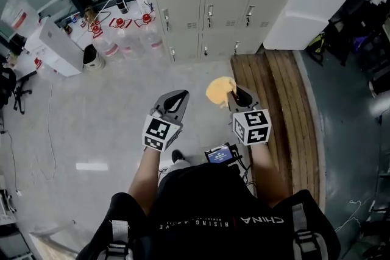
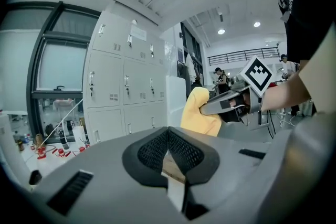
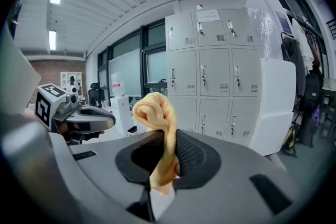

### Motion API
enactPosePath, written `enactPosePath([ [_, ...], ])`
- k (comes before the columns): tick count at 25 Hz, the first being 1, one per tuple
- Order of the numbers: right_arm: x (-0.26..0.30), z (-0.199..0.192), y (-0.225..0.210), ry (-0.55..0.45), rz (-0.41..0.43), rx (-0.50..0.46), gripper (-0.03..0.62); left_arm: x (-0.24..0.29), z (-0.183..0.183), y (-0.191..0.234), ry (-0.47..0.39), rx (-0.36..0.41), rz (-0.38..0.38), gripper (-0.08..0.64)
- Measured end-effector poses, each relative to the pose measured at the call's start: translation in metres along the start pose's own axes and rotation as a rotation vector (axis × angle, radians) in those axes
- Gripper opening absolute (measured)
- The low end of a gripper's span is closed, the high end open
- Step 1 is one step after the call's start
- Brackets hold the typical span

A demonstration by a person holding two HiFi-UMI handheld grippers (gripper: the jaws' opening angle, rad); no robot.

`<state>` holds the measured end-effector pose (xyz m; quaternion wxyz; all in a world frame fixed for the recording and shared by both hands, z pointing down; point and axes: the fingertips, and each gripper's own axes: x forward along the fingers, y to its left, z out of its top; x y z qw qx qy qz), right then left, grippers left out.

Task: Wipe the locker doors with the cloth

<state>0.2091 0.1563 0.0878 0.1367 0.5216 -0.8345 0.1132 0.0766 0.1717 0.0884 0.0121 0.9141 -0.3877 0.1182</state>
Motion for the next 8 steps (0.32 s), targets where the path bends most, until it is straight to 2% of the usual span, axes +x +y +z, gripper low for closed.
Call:
enactPosePath([
  [8, -0.0106, 0.002, 0.0016, -0.004, 0.02, -0.005, 0.081, -0.0015, 0.0042, -0.0085, 0.009, 0.022, 0.028, 0.018],
])
